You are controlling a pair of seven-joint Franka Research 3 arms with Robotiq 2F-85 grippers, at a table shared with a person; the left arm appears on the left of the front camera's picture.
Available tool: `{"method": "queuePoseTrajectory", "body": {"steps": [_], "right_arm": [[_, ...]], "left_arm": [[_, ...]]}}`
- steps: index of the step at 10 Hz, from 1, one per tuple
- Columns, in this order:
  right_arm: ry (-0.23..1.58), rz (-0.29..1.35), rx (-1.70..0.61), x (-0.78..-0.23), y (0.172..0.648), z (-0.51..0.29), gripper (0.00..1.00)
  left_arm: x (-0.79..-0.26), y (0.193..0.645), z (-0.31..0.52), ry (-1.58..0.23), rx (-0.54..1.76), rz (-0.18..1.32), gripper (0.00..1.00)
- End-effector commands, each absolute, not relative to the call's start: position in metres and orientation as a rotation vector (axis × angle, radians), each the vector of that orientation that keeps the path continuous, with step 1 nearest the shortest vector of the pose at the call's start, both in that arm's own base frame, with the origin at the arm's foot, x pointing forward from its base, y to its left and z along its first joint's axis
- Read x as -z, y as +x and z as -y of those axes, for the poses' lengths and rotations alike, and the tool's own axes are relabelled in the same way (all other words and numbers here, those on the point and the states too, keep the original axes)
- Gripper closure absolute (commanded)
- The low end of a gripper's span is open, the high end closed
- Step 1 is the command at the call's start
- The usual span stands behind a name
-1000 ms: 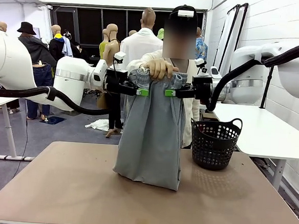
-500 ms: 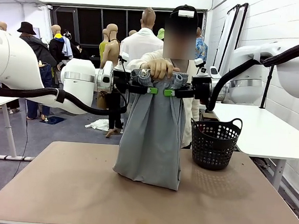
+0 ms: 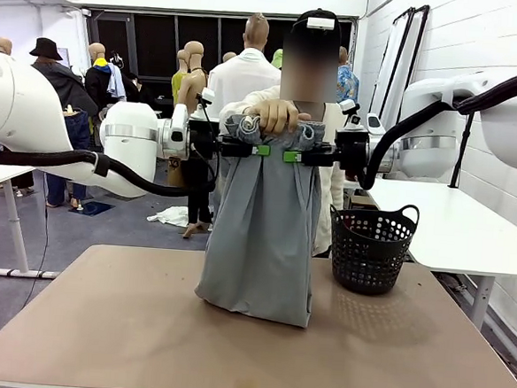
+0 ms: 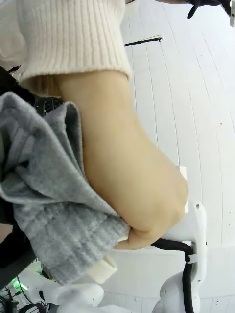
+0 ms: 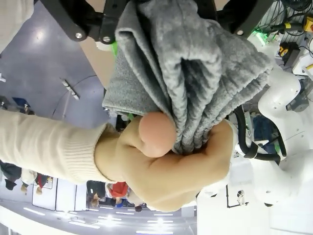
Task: Fold the training pants.
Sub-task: Release the ends of the Training pants and then grab the overlapped ends.
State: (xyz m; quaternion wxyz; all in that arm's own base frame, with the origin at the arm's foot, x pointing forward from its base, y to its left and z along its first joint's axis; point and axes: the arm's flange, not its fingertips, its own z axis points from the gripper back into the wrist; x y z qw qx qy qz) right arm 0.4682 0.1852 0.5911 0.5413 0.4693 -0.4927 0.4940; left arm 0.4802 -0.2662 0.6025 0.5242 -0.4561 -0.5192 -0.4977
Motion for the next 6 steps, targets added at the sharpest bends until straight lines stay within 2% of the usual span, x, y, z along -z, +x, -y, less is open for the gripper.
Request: {"method": "queuePoseTrajectory", "body": {"steps": [1, 6], "right_arm": [[1.12, 1.164, -1.17, -0.5944, 0.4749, -0.1871, 1.0], [1.118, 1.15, -1.19, -0.5924, 0.4783, -0.1906, 1.0]], "left_arm": [[-0.601, 0.4761, 0.2574, -1.118, 1.172, 1.286, 1.0], [-0.5978, 0.4807, 0.2584, -1.101, 1.202, 1.227, 1.0]]}}
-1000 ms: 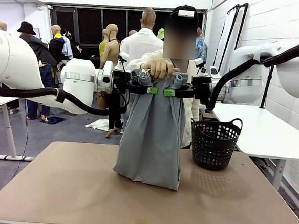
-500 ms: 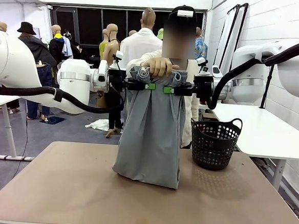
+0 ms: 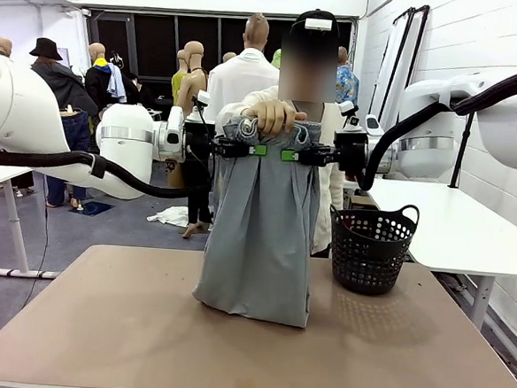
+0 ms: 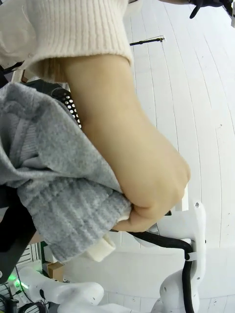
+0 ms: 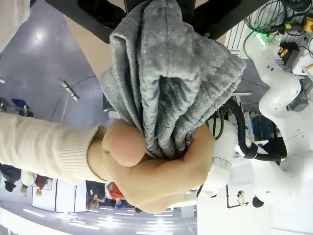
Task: Fold the training pants.
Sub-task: Release the ends of the Training pants and then grab the overlapped ends, then fold the Training pants in half.
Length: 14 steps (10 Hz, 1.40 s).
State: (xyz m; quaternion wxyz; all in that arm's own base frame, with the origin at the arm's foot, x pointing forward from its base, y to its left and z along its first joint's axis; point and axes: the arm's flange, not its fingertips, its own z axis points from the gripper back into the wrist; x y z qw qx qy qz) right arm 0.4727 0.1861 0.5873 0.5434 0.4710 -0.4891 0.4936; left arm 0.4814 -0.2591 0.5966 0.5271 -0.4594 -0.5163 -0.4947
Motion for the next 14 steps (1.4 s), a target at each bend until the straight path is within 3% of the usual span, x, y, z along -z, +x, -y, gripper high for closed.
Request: {"method": "queuePoseTrajectory", "body": {"steps": [1, 14], "right_arm": [[1.123, 1.154, -1.187, -0.592, 0.479, -0.191, 1.0], [1.116, 1.157, -1.17, -0.585, 0.474, -0.186, 1.0]], "left_arm": [[-0.598, 0.482, 0.261, -1.09, 1.216, 1.212, 1.0], [-0.595, 0.482, 0.259, -1.086, 1.196, 1.226, 1.0]]}}
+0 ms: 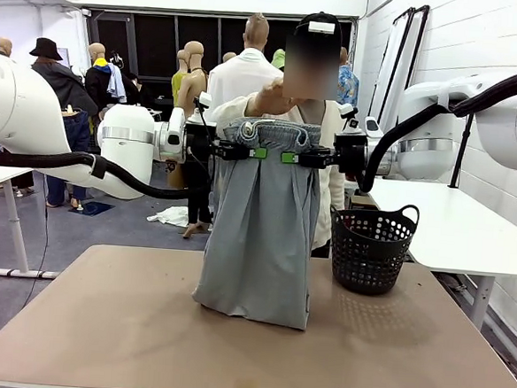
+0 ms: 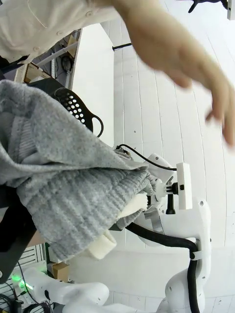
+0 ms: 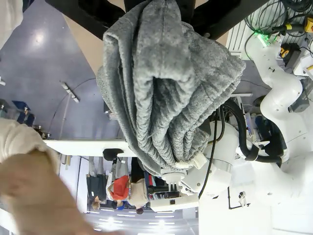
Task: Fold the training pants.
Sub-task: Fold the Training pants in half.
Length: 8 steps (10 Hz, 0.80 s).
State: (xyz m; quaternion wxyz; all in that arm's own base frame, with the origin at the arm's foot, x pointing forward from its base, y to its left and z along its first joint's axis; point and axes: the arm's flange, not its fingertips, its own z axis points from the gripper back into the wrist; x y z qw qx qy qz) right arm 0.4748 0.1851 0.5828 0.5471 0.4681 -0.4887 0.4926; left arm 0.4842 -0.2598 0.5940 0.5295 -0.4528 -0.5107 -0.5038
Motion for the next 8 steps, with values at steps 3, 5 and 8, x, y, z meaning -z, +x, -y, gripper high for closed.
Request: {"method": "queuePoseTrajectory", "body": {"steps": [3, 5, 8], "right_arm": [[1.116, 1.157, -1.17, -0.5849, 0.4741, -0.1859, 1.0], [1.116, 1.157, -1.17, -0.5849, 0.4741, -0.1859, 1.0], [1.116, 1.157, -1.17, -0.5849, 0.4741, -0.1859, 1.0]], "left_arm": [[-0.5955, 0.482, 0.2594, -1.086, 1.196, 1.226, 1.0], [-0.5955, 0.482, 0.2594, -1.086, 1.196, 1.226, 1.0], [-0.5955, 0.482, 0.2594, -1.086, 1.196, 1.226, 1.0]]}}
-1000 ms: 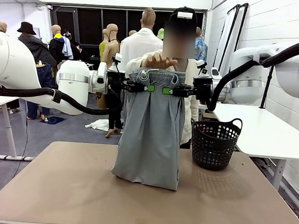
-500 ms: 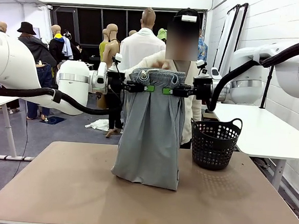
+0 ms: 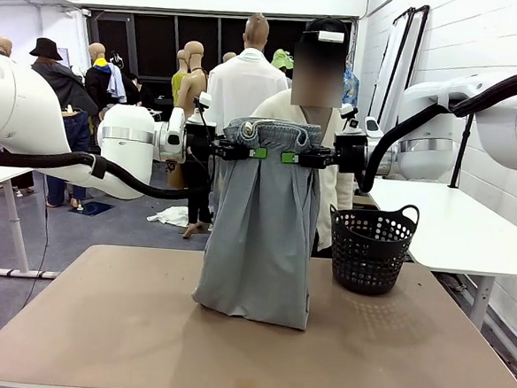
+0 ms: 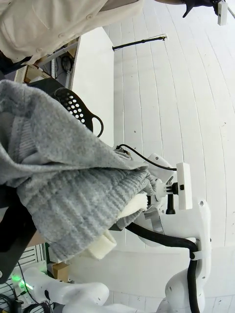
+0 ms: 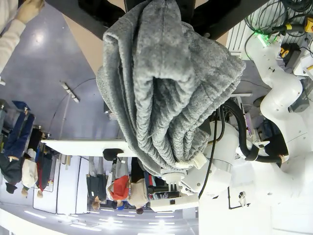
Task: Fold the training pants.
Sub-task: Fold the Training pants in half.
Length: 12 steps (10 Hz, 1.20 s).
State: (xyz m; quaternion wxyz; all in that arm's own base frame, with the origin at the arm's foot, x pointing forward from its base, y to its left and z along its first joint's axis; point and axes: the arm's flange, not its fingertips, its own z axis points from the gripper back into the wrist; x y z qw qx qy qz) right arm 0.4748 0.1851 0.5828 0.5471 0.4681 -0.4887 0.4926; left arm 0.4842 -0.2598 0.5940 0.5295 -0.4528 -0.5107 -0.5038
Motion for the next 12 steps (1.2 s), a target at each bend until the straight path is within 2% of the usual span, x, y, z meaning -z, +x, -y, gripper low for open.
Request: {"method": "queuePoseTrajectory", "body": {"steps": [1, 12], "right_arm": [[1.116, 1.157, -1.17, -0.5849, 0.4741, -0.1859, 1.0], [1.116, 1.157, -1.17, -0.5849, 0.4741, -0.1859, 1.0]], "left_arm": [[-0.5955, 0.482, 0.2594, -1.086, 1.196, 1.226, 1.0], [-0.5955, 0.482, 0.2594, -1.086, 1.196, 1.226, 1.0]]}}
